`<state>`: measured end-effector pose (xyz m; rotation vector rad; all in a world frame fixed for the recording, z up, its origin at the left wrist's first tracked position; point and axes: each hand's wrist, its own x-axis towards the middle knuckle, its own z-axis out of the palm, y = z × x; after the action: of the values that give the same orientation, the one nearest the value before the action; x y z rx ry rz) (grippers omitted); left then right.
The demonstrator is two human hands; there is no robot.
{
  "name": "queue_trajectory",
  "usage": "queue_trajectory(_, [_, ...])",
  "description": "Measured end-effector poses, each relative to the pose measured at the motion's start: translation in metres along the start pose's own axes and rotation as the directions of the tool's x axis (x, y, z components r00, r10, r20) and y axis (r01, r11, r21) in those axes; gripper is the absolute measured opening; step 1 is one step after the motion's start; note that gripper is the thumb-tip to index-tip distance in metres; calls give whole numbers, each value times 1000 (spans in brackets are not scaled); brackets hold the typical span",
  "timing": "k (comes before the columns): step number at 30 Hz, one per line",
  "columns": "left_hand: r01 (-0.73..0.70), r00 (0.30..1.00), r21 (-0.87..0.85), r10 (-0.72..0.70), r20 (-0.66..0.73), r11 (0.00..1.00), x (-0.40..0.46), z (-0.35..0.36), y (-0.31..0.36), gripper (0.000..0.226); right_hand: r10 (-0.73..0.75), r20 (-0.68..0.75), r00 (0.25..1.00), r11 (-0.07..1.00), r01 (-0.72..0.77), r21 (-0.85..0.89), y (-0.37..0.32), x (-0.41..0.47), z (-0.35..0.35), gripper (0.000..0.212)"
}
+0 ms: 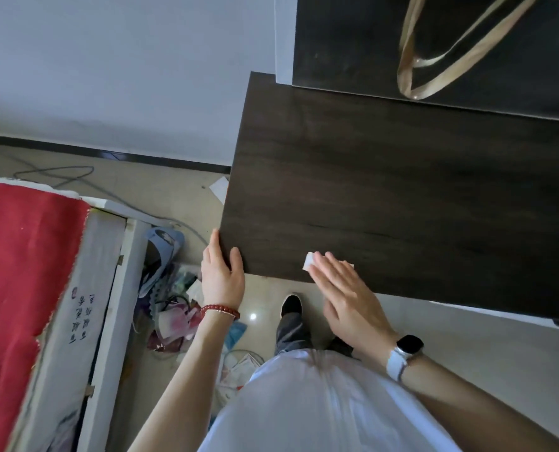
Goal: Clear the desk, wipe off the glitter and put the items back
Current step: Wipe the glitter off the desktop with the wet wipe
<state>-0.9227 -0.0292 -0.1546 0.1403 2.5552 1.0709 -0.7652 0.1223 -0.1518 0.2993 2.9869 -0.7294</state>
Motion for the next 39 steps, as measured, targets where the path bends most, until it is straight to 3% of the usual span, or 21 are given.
queue_trajectory(2, [-7,1000,28,8,-21,1000,-1,3,-1,51,227,-106,968,974,-228,7,22,-29,-8,54])
queue_trajectory(4, [-13,1000,53,14,-12,998,-1,2,-2,52,446,-208,871,893,-447,41,32,-45,-12,56])
queue_trajectory(7, [-26,1000,87,25,17,996,-2,-2,-2,54,593,-287,752,799,-593,98,19,-30,-4,56])
queue_trajectory(9, [-48,998,110,44,34,993,-4,-6,-2,56,536,-264,802,841,-534,85,-5,-5,5,57])
queue_trajectory(13, [-72,995,134,63,73,988,-3,-13,-5,58,152,-130,980,988,-153,-2,-56,37,28,55])
queue_trajectory(15, [-79,994,135,68,88,988,-2,-17,-7,57,14,-82,997,999,-17,-35,-68,50,34,55])
queue_trajectory(18, [-113,993,197,103,59,974,-3,-20,-9,53,-57,-65,996,994,50,-101,-60,49,32,60])
queue_trajectory(20, [-139,989,297,149,-11,945,-8,-17,-3,46,-27,-79,997,989,15,-144,-41,31,25,64])
queue_trajectory(23, [-219,966,385,254,-43,896,-18,-6,17,47,126,-172,977,972,-156,-177,-5,-10,11,71])
queue_trajectory(29, [-427,903,378,408,133,821,-48,47,74,54,480,-258,839,804,-538,-253,74,-84,-36,92])
queue_trajectory(31, [-465,885,354,427,183,812,-61,65,91,57,494,-258,830,796,-551,-250,100,-105,-47,92])
queue_trajectory(35, [-556,830,310,492,264,772,-98,105,126,47,446,-310,840,816,-524,-245,150,-152,-77,61])
queue_trajectory(39, [-603,789,251,518,330,757,-150,144,157,45,541,-351,764,824,-565,42,185,-207,-93,74])
